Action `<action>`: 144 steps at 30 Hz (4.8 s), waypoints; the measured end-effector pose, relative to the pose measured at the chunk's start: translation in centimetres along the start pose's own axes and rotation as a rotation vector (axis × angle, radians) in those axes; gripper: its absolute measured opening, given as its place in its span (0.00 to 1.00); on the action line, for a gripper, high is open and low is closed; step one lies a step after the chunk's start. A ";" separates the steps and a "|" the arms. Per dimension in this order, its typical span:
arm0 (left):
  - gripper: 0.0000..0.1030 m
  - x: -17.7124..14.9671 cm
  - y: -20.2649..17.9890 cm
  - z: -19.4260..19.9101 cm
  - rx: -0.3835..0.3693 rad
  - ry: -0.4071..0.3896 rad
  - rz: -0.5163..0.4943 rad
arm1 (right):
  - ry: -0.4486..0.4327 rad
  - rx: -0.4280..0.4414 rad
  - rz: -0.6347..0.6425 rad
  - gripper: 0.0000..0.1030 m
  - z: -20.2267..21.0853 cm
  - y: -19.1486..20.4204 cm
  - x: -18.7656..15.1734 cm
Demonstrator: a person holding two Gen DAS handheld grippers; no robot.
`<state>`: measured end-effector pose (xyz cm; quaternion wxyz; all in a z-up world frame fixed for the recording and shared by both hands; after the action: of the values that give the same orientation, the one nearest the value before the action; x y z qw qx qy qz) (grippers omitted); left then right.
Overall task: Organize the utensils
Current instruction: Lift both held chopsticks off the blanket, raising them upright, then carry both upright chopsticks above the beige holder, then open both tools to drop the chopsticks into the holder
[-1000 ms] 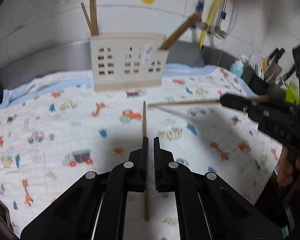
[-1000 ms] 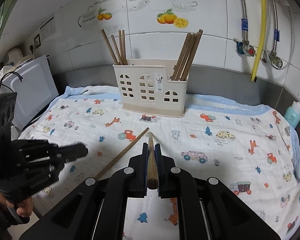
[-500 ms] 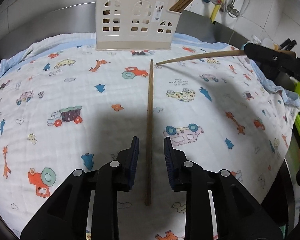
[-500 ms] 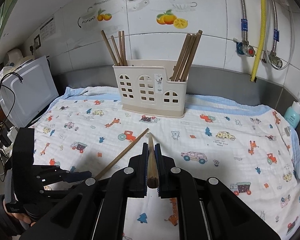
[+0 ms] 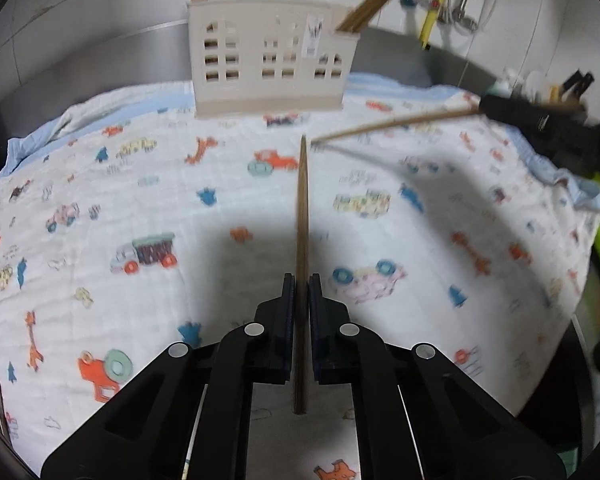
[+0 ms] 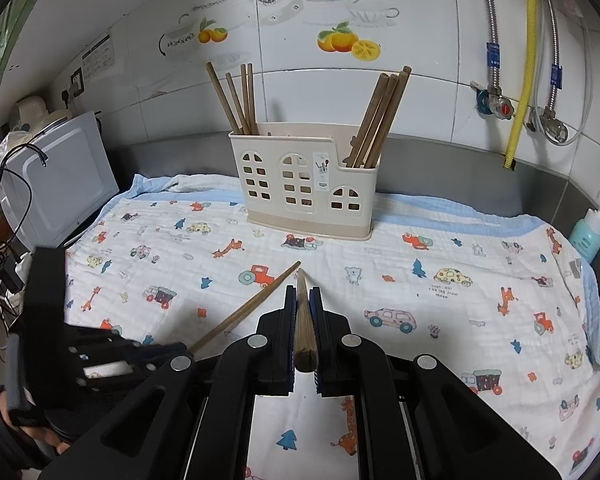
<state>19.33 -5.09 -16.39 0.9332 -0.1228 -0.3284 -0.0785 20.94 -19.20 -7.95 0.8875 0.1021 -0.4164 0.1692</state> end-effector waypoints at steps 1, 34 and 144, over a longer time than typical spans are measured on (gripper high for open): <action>0.06 0.6 0.1 0.6 -0.016 -0.015 0.010 | 0.000 -0.001 0.003 0.06 0.0 0.0 0.1; 0.16 -1.8 0.6 -1.8 -0.003 0.043 -0.041 | -0.014 0.010 0.022 0.06 0.2 0.2 1.6; 0.56 27.5 3.4 9.7 0.147 -0.431 -0.078 | -0.053 -0.059 0.094 0.46 -1.5 -4.1 17.4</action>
<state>35.55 -0.93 7.66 0.8441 -0.0559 -0.5296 -0.0622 34.01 -18.76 4.40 0.8698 0.0605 -0.4490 0.1956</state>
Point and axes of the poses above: each gripper's, at about its wrist camera, not at the fingertips, and z roughly against the way its jaws point, y to its left, x to its top, the point moved 7 cm from there along -z, roughly the way its jaws point, and after that the axes turned 3 degrees about -x, right-handed, at the moved point
